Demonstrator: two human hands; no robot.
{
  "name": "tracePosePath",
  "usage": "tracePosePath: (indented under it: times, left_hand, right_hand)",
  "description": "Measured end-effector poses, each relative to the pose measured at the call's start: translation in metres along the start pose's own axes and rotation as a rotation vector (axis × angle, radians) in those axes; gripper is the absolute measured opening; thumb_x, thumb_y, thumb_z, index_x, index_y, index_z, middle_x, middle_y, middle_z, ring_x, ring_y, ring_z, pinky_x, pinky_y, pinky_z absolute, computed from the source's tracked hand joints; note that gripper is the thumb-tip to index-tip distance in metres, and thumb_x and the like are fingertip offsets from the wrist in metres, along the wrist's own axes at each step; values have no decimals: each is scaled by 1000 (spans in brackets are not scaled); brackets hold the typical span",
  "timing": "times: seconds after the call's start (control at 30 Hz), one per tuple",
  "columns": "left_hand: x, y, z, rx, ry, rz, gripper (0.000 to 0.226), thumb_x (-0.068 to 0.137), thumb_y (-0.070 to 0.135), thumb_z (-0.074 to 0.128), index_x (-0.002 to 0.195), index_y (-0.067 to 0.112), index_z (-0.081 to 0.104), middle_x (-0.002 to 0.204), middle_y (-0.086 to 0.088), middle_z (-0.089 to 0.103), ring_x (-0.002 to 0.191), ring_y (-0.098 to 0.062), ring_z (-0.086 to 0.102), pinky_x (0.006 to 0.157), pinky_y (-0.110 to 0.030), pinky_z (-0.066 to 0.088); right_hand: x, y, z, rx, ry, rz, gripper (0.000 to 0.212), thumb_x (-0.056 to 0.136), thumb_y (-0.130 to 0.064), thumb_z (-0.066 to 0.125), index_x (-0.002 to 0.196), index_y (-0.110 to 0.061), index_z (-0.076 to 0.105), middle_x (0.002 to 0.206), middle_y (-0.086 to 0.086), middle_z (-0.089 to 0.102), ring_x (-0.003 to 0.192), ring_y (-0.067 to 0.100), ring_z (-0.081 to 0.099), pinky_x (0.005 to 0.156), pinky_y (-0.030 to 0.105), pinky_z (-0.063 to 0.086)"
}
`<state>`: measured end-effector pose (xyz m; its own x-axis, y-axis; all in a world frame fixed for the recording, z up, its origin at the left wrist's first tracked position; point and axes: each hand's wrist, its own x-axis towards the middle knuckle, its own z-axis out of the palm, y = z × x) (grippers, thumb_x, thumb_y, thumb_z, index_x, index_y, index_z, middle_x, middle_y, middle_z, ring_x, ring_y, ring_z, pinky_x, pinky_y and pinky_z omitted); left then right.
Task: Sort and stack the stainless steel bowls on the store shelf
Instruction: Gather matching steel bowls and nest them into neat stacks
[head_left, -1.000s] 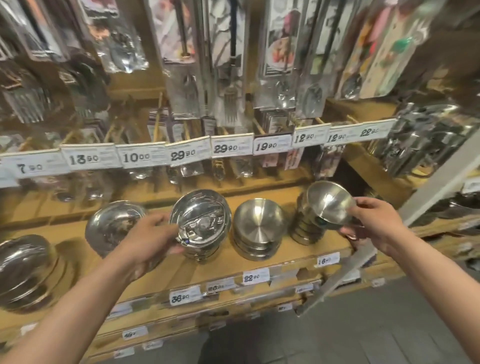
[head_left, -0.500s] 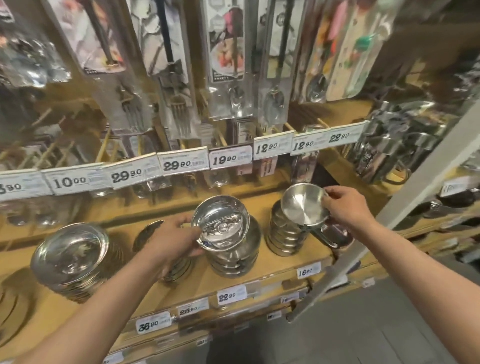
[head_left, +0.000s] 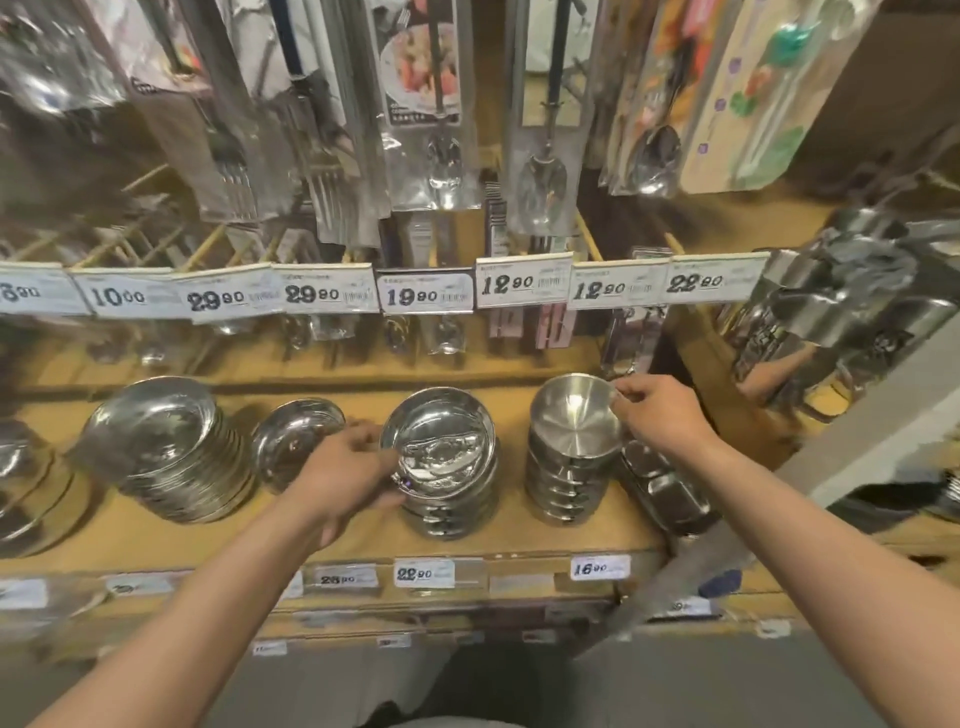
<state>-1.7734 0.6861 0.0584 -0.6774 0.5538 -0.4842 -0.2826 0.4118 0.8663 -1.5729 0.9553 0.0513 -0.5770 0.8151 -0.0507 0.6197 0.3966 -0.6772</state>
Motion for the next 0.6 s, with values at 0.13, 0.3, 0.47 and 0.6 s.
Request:
tracePosePath:
  times: [0.13,0.3,0.47,0.6]
  left_hand:
    - [-3,-4,2,-25,49,-10,27,87,-6,67,110,9,68,100,-13,77,76,-23,76,53,-25,60]
    - [-8,-6,3,-32,75,-13,22,84,-8,66,102,4,67,74,-7,78,64,-18,74,50,-22,58]
    - [-12,-10,4,-46,66,-13,20,85,-8,66,101,6,65,67,-3,76,61,-16,74,51,-21,58]
    - [-14,-13,5,-57,65,-15,23,86,-9,64,104,5,65,68,-5,76,61,-17,74,50,-21,58]
  right_hand:
    - [7,5,5,20,-21,-5,21,97,-20,62,109,-22,79,80,-18,63,64,-4,56,47,7,38]
    - [9,8,14,2,-33,-22,24,98,-17,59,108,-23,80,90,-13,64,87,11,56,78,25,40]
    - [12,13,17,13,-15,-8,24,97,-18,59,108,-23,80,86,-11,66,83,11,57,78,27,43]
    - [11,14,18,32,-25,-5,23,98,-18,59,109,-23,79,80,-19,61,75,2,54,74,27,42]
